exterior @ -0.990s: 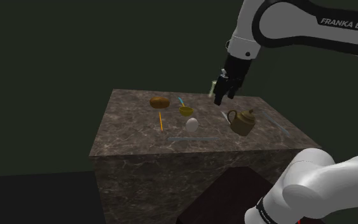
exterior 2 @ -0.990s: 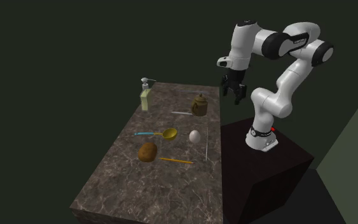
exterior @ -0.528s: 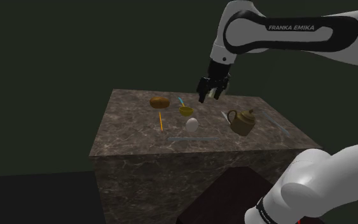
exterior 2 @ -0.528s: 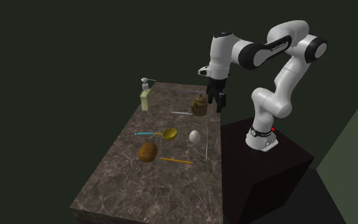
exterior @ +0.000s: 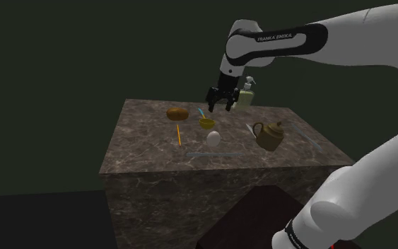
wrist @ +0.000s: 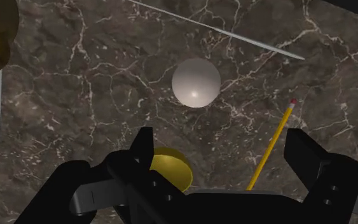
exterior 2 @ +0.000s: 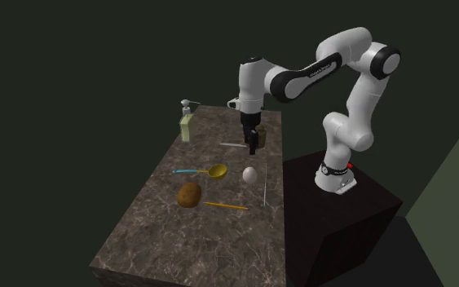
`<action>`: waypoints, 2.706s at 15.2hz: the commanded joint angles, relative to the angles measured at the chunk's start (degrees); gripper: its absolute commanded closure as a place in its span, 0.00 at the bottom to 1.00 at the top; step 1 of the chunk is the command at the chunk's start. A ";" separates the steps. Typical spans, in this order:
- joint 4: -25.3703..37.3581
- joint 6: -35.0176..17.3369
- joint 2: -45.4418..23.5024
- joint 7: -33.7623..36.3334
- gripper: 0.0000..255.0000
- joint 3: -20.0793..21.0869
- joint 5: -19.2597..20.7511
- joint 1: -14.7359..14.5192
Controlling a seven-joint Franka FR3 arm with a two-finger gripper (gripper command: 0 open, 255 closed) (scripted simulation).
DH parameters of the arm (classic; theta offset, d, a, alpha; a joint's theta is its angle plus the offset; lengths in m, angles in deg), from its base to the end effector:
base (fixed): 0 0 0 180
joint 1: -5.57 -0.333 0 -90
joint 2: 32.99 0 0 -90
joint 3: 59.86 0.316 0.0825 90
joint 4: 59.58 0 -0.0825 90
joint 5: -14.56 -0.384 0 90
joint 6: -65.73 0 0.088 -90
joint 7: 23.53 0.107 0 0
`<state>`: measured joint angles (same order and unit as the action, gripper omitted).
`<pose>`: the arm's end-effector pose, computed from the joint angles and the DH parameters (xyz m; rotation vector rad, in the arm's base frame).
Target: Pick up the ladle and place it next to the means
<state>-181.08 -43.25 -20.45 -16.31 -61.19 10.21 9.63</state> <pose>0.4883 -0.0411 0.5059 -3.0419 0.3733 0.0016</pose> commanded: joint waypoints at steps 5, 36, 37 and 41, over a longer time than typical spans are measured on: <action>7.11 -4.05 -11.84 1.54 0.00 -1.84 -2.40 1.61; 27.19 -10.49 -40.26 3.40 1.00 -4.18 -10.15 6.28; 27.20 -10.47 -40.25 3.41 1.00 -4.18 -10.15 6.28; 27.22 -10.45 -40.26 3.39 1.00 -4.18 -10.15 6.30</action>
<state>-153.83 -53.70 -60.69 -12.92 -65.37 0.05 15.92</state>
